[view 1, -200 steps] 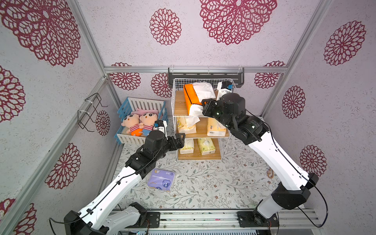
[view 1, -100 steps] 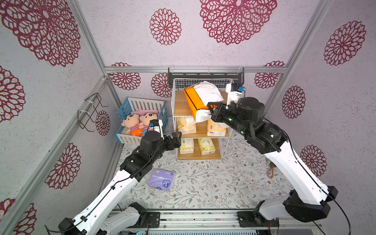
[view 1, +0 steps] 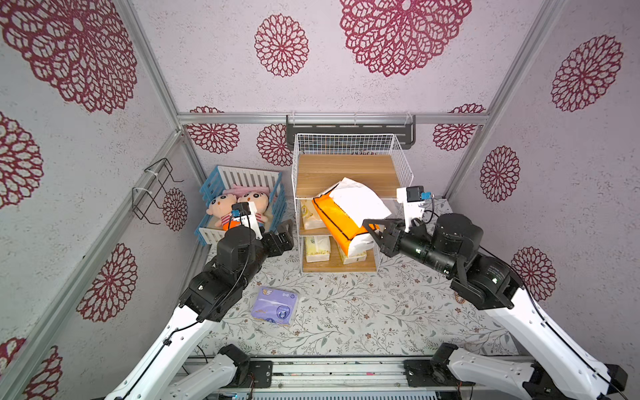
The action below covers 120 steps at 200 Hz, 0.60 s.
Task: Remove the tissue boxes from the shelf
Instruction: Place the box of tissues at the center of the board.
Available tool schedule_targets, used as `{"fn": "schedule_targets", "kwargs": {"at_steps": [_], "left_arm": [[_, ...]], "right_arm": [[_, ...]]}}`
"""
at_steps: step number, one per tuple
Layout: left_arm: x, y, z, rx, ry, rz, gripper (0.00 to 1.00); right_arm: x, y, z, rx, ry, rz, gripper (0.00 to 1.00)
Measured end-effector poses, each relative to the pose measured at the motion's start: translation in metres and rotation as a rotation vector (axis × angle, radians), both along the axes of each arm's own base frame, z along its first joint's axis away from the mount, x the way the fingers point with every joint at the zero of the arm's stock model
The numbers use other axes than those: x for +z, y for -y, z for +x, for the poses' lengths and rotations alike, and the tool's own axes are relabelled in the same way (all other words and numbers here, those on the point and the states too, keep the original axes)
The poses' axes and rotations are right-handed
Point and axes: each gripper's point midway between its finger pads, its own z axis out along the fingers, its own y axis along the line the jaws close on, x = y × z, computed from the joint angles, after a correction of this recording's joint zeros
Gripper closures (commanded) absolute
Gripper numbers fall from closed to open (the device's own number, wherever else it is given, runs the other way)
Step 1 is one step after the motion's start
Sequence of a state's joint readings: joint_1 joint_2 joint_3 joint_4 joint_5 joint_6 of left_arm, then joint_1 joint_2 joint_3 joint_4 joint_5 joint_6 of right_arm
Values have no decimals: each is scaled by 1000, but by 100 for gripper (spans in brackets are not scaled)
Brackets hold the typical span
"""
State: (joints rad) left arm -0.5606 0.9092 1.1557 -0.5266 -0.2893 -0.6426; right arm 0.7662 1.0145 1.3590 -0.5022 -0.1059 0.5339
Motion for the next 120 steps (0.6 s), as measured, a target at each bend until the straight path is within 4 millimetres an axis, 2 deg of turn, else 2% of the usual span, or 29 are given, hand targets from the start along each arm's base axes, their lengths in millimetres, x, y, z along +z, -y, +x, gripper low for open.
{"fn": "schedule_targets", "kwargs": {"at_steps": [20,66,120], "left_arm": [[3,-7,-5,21,8,3,3],[6,-13,-6,48,11,14,3],[3,-13,-2,57,2,23,3]], "right_arm": [[-34,-10,-17,71,-39,-33,100],[-131,-31,-41,184,-138,-125,100],[-238,-25,-65,236,-255,-192,100]]}}
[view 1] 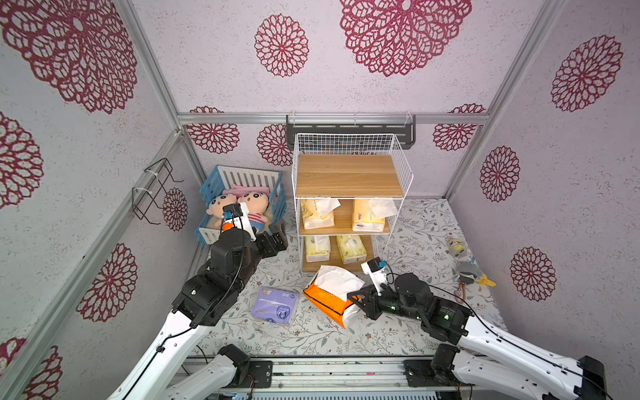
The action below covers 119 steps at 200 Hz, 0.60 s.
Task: Remove the tissue boxes from the shelf
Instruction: Place the box of tissues at the center of the board.
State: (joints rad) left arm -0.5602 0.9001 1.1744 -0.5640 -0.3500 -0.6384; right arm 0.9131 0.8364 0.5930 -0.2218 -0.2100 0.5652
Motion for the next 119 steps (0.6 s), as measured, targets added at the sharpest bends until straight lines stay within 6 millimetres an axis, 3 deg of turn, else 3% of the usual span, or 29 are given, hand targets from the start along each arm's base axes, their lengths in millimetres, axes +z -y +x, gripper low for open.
{"fn": "schedule_targets", "kwargs": {"at_steps": [34,70,89,104,119], "left_arm": [[-6,4,5,-3,-19,9,3],[-13,9,9,-12,-40,1,3],[-17,11,10,-16,-51,2,3],[-21,11,11,-16,-60,4,3],[-25,12,11,-17,-68,7,3]], "right_arm": [[-53,6,-8,1,-61,-36,100],[-85,1,-9,20,-102,-72,100],[-94,-5,-7,32,-114,-82,84],[-100,-9,-5,36,-124,-94,59],[-107,-7,-3,27,-127,-126,50]]}}
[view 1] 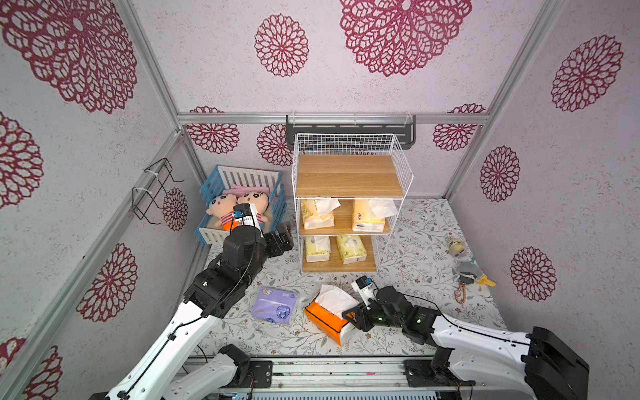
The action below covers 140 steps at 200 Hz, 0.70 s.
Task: Remove the tissue boxes from the shelf
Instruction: Place the box of tissues at the center of the board.
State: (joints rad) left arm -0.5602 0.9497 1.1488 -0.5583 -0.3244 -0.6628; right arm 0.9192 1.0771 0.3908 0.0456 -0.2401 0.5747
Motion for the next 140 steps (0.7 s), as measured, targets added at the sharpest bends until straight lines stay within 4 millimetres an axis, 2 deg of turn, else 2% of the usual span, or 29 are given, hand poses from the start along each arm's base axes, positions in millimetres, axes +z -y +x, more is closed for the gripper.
{"fn": "schedule_targets", "kwargs": {"at_steps": [19,36,67,80,91,107,140], "left_arm": [[-4,0,0,1,-5,3,3],[-12,-2,-3,3,-14,6,3],[-18,-5,-7,5,-19,6,3],[-17,-6,-9,5,-14,2,3],[-16,-7,-10,5,-9,-1,3],[-16,-9,-12,6,-5,-3,3],[-22,-9,-12,9,-14,3,3]], "right_arm": [[0,5,7,-46,5,-45,43],[9,13,18,-110,27,-83,42],[51,29,32,-246,51,-92,45],[69,33,33,-290,38,-69,50],[78,38,31,-322,12,-56,50],[73,45,22,-353,-47,-69,51],[31,55,-10,-378,-208,-175,54]]}}
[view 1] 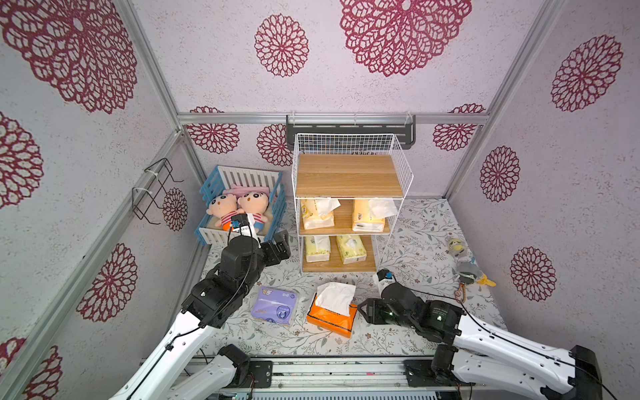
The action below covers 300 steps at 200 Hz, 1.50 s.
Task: Remove the tissue boxes from the shelf
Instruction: Place the box of tissues at the center of the board.
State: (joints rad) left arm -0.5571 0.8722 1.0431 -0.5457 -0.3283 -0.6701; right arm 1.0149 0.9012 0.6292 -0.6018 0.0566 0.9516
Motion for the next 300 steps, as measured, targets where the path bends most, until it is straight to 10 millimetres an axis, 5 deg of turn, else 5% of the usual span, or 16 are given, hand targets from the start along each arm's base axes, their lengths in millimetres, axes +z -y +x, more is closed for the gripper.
{"fn": "schedule_targets", "kwargs": {"at_steps": [47,67,120,180,242,279,300], "left_arm": [[-31,-17,25,60,-105,-12,3],[-35,-24,27,88,-120,-22,3],[-7,-40,4,118,-37,-107,3],[-81,-62,-23,210,-214,-80,3],[-83,-91,-24,321,-230,-53,3],[-91,-106,-16,373,-285,-34,3],[-85,-93,-11,284,-264,-70,3]], "right_arm": [[-72,5,-26,-33,-144,-90,52],[-86,8,-24,-71,-162,-111,51],[-65,-3,18,-168,-101,-37,49],[-69,-35,45,-114,-102,-85,49],[-70,-91,62,-75,-122,-20,48],[-57,-104,71,-78,-95,20,47],[-37,-104,76,-81,-38,50,47]]}}
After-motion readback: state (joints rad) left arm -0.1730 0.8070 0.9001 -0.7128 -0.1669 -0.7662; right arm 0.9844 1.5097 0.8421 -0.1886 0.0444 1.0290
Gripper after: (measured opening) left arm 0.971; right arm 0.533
